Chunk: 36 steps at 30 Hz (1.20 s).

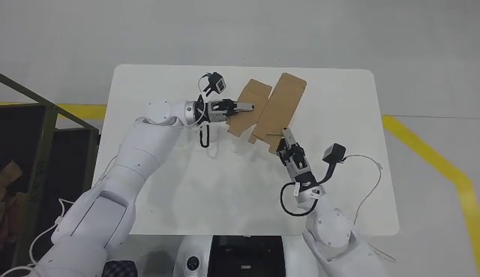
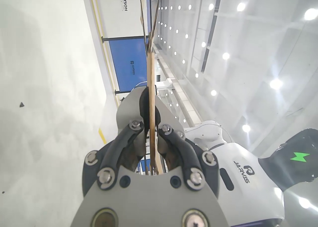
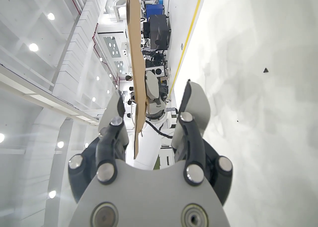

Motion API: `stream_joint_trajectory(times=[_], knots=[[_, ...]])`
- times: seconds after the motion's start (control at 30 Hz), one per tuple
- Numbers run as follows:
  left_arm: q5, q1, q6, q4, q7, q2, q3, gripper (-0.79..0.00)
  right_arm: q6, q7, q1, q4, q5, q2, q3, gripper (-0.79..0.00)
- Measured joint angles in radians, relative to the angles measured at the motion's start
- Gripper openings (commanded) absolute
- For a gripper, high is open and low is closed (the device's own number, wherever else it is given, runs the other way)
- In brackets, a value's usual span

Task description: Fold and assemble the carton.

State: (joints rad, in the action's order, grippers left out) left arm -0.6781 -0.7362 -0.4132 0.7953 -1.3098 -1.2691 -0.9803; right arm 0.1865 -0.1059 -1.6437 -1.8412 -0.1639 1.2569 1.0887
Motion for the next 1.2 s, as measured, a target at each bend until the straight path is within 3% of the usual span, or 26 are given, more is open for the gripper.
stream_joint_trajectory(times=[0.23, 0.53, 0.57, 0.63, 0.9, 0.93, 1.17, 1.2], knots=[[0.053, 0.005, 0.019, -0.002, -0.091, 0.017, -0.018, -0.785, -0.01, 0.215, 0.033, 0.038, -0.126, -0.015, 0.106, 0.0], [0.069, -0.006, 0.074, 0.044, -0.171, 0.028, -0.018, -0.785, -0.034, 0.445, 0.159, 0.192, -0.244, -0.015, 0.129, 0.0], [0.075, -0.007, 0.079, 0.05, -0.176, 0.03, -0.017, -0.785, -0.029, 0.458, 0.168, 0.207, -0.254, -0.014, 0.129, -0.058], [0.088, -0.01, 0.088, 0.062, -0.185, 0.033, -0.015, -0.785, -0.015, 0.494, 0.185, 0.232, -0.273, -0.013, 0.128, -0.397], [0.1, -0.01, 0.099, 0.071, -0.196, 0.037, -0.006, -0.785, 0.015, 0.586, 0.202, 0.256, -0.279, -0.016, 0.135, -0.754], [0.102, -0.009, 0.102, 0.072, -0.199, 0.037, -0.003, -0.785, 0.015, 0.59, 0.202, 0.257, -0.277, -0.016, 0.136, -0.785], [0.094, -0.004, 0.1, 0.067, -0.197, 0.035, 0.006, -0.779, 0.0, 0.618, 0.2, 0.253, -0.265, -0.018, 0.138, -0.785], [0.089, -0.004, 0.098, 0.065, -0.195, 0.035, 0.006, -0.727, -0.002, 0.621, 0.199, 0.25, -0.264, -0.019, 0.138, -0.785]])
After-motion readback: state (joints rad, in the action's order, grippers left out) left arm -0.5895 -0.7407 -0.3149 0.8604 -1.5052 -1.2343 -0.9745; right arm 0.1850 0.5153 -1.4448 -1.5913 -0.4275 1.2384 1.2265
